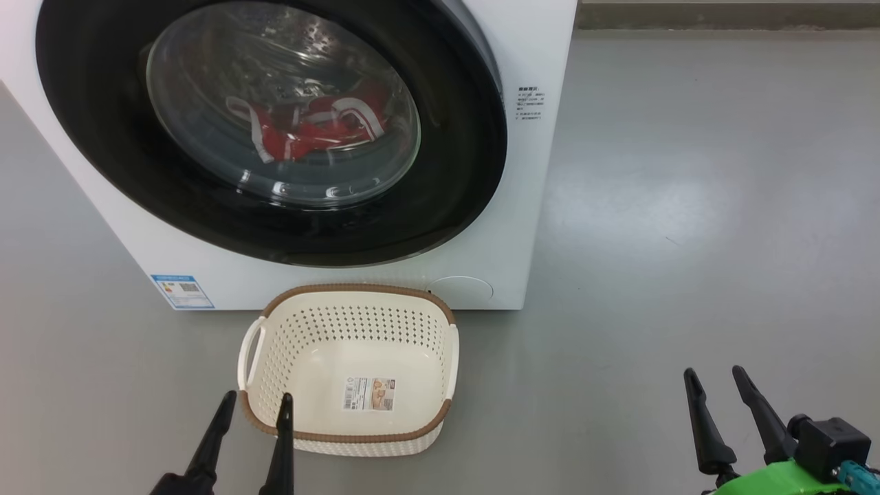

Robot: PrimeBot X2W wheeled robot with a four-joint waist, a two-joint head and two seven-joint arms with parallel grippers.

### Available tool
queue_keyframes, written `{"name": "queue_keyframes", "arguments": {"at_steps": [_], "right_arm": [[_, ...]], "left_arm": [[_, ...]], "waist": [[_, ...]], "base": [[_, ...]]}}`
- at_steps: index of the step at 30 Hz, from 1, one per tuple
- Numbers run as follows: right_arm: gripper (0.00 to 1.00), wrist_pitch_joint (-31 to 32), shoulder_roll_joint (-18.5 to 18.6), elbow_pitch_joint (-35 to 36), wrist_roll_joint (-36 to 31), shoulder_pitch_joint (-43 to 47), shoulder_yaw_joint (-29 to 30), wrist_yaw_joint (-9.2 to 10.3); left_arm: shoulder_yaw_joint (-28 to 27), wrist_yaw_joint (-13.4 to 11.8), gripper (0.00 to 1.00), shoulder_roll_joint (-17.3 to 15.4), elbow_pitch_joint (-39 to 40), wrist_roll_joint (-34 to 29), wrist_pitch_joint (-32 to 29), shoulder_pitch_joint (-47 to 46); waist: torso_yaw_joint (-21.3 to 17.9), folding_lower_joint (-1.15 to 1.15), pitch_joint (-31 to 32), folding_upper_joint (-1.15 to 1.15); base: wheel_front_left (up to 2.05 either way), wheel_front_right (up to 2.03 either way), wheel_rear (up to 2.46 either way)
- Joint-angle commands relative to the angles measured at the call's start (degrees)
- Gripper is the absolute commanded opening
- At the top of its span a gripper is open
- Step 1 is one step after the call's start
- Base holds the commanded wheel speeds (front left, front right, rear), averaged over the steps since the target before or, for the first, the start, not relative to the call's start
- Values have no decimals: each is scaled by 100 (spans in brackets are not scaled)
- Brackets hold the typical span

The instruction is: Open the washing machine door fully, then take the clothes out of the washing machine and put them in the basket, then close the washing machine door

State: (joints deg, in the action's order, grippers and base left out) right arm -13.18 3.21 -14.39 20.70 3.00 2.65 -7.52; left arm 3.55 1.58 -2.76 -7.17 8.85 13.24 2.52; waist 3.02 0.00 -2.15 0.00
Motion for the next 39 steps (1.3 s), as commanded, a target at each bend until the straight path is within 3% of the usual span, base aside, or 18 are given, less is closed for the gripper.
{"name": "queue_keyframes", "arguments": {"at_steps": [1, 6, 20, 21, 22, 23, 24, 39], "right_arm": [[100, -100, 45, 135, -194, 33, -94, 3], [100, -182, 27, 120, -481, 106, 7, 3], [100, -182, -8, 132, -335, 141, 23, 3], [53, -182, -11, 139, -271, 125, 12, 3], [35, -182, -13, 151, -207, 103, 4, 3], [35, -182, -13, 151, -207, 103, 4, 3], [0, -182, -16, 168, -141, 72, -8, 3], [0, -182, -32, 166, 1316, -1811, -447, 3]], "left_arm": [[-196, 32, 100, -33, 181, -185, 93, 17], [-284, 93, 100, -22, 131, -384, 175, 51], [-352, 224, 100, -13, 22, -219, 175, 80], [-345, 225, 100, -13, 25, -214, 175, 70], [-339, 224, 100, -13, 29, -208, 175, 59], [-339, 224, 100, -13, 29, -208, 175, 59], [-334, 222, 100, -12, 34, -202, 175, 46], [38, 186, 100, -12, 109, -23, 175, -338]], "waist": [[11, 0, 0, 0], [42, 0, 22, 0], [43, 0, 55, 0], [48, 0, 46, 0], [54, 0, 35, 0], [54, 0, 35, 0], [58, 0, 21, 0], [308, 0, -506, 0]], "base": [[0, 0, 0], [0, 0, 0], [0, 0, 0], [0, 0, 0], [0, 0, 0], [0, 0, 0], [0, 0, 0], [0, 0, 0]]}}
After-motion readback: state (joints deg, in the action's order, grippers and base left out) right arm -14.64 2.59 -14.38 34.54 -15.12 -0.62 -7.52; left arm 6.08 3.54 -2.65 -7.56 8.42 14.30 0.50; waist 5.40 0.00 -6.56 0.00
